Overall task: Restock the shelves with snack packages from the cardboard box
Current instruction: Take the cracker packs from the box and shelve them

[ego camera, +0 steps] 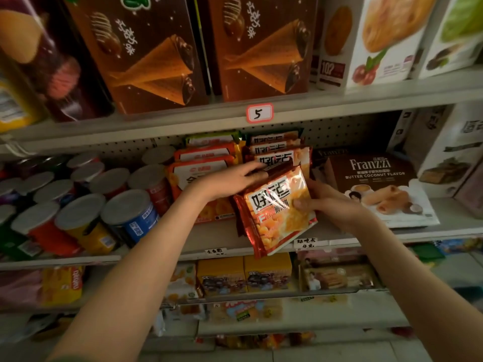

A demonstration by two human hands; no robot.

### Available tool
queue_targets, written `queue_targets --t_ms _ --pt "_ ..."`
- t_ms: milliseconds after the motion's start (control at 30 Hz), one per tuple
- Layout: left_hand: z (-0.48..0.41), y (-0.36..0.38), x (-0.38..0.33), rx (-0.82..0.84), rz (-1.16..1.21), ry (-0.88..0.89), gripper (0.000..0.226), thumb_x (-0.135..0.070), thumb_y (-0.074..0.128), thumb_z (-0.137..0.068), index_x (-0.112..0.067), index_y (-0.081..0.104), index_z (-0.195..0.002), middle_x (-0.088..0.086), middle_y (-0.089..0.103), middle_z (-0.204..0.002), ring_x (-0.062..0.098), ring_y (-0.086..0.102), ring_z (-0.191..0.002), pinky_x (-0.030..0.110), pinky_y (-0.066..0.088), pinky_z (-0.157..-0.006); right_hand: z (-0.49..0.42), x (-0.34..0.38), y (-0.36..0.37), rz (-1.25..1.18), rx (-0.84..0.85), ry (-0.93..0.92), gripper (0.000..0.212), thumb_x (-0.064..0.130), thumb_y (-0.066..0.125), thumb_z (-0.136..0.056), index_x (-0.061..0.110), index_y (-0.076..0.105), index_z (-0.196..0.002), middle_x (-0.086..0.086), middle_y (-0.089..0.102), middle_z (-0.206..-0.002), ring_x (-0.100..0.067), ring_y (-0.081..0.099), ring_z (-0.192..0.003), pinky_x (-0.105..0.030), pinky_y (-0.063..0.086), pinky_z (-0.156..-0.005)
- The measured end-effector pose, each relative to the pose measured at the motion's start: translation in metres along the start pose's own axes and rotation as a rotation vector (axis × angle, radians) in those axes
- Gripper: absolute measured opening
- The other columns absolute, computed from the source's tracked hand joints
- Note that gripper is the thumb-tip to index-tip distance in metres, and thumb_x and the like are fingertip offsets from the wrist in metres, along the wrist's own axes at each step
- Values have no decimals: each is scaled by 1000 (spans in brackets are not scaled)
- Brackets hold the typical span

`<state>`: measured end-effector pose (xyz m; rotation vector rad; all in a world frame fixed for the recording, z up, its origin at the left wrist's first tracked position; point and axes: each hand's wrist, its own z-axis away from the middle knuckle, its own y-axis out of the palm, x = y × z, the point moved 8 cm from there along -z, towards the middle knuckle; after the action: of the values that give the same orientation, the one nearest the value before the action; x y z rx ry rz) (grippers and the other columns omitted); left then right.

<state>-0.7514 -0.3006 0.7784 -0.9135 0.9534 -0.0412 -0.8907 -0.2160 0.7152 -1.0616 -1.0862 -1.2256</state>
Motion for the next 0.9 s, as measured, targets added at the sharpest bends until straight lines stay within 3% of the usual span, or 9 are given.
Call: queue_targets --t_ms 67,233,333,400,467,533,600,733,900 --pt "2 0 -3 12 -23 35 48 -40 45 -96 -29 36 -142 -2 52 -133 11 57 -105 24 48 -83 0 -1 -1 -22 -31 -10 94 45 88 -48 18 49 -129 -5 65 -121 -23 62 -112 -47 47 -98" --pt "4 -23 -2 -136 66 116 37 -29 58 -92 -26 55 -128 -2 65 -111 12 63 -100 37 52 -92 13 15 -10 -98 -156 -131 87 39 86 -49 12 52 -124 -12 66 -117 -26 66 -104 -35 57 -82" --pt "12 -43 3 -227 147 148 33 -28 58 -92 -28 57 -125 -10 60 -107 3 59 -97 23 51 -87 26 26 -26 -172 -255 -206 80 43 88 -47 17 57 -115 -7 70 -108 -25 68 -99 -32 58 -74" --pt "21 -54 9 -290 243 151 34 -23 59 -91 -23 56 -125 -11 59 -102 -2 58 -86 11 49 -74 34 33 -41 -209 -362 -261 58 32 79 -62 18 57 -114 -5 69 -107 -27 67 -101 -35 59 -76" --pt "30 -65 19 -347 328 153 30 -19 61 -89 -23 59 -119 -9 63 -93 0 62 -76 12 51 -67 41 42 -55 -200 -463 -303 50 26 70 -68 18 57 -115 -4 68 -107 -27 66 -102 -37 58 -78" --pt "38 -73 28 -373 361 151 21 -19 63 -88 -31 62 -105 -10 66 -87 0 65 -66 14 52 -64 46 50 -64 -180 -512 -334 57 33 75 -63 18 57 -114 0 69 -104 -23 68 -97 -34 59 -73" --pt "45 -77 31 -360 374 155 21 -18 63 -88 -34 61 -102 -7 67 -86 -1 66 -62 13 53 -60 48 55 -68 -153 -550 -340 59 32 74 -66 16 54 -119 -1 68 -105 -21 69 -95 -34 60 -73" --pt "55 -79 29 -292 359 163 27 -17 62 -88 -28 60 -113 -2 66 -93 4 68 -69 16 54 -64 40 51 -61 -81 -605 -310 43 11 65 -84 11 48 -124 -3 63 -109 -20 66 -96 -35 58 -77" --pt "61 -66 22 -177 314 212 25 -15 60 -89 -35 61 -104 0 67 -91 7 69 -70 20 56 -64 20 41 -36 21 -617 -294 46 14 67 -83 15 47 -124 -3 62 -111 -19 64 -98 -39 55 -81"
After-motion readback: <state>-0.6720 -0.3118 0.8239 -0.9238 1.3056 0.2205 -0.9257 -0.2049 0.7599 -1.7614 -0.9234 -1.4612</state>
